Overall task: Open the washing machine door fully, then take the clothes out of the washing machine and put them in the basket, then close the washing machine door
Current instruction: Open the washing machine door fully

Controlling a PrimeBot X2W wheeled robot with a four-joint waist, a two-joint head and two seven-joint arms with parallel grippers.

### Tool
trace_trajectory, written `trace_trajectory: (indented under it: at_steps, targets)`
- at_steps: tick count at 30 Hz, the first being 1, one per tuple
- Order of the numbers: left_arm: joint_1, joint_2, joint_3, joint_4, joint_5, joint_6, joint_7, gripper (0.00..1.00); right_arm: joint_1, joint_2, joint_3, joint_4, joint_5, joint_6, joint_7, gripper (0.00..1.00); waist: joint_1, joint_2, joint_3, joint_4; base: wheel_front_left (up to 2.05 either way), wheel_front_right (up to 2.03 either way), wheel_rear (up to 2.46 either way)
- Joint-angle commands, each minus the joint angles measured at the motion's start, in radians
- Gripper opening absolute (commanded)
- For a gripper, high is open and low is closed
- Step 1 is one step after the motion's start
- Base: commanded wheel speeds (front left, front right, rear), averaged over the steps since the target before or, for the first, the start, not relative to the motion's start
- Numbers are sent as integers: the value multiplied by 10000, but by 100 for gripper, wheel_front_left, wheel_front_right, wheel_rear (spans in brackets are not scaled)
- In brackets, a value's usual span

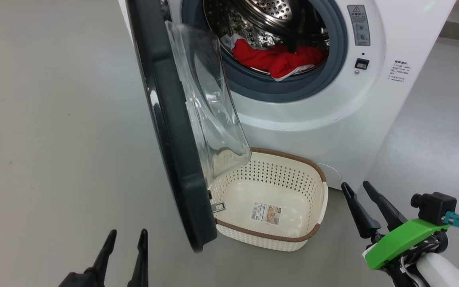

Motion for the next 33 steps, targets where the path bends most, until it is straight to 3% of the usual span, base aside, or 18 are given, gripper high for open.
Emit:
trace_trajectory:
  at_steps: [1,7,14,33]
  targets:
    - [-299,70,383,-194,139,-60,-122,100,204,51,-152,-310,-387,77,-119,100,0,0,-13,2,0,0,0]
    - [-277,70,390,-190,175,-88,-122,100,795,621,-1242,-847,-2046,77,-119,100,0,0,-67,26,0,0,0]
    - [-242,70,427,-186,191,-116,-122,100,1397,1197,-2233,-1395,-3192,77,-119,100,0,0,-125,29,0,0,0]
    - [-241,70,416,-175,161,-94,-122,100,2150,1681,-3009,-1427,-4634,77,-120,100,0,0,-139,-14,0,0,0]
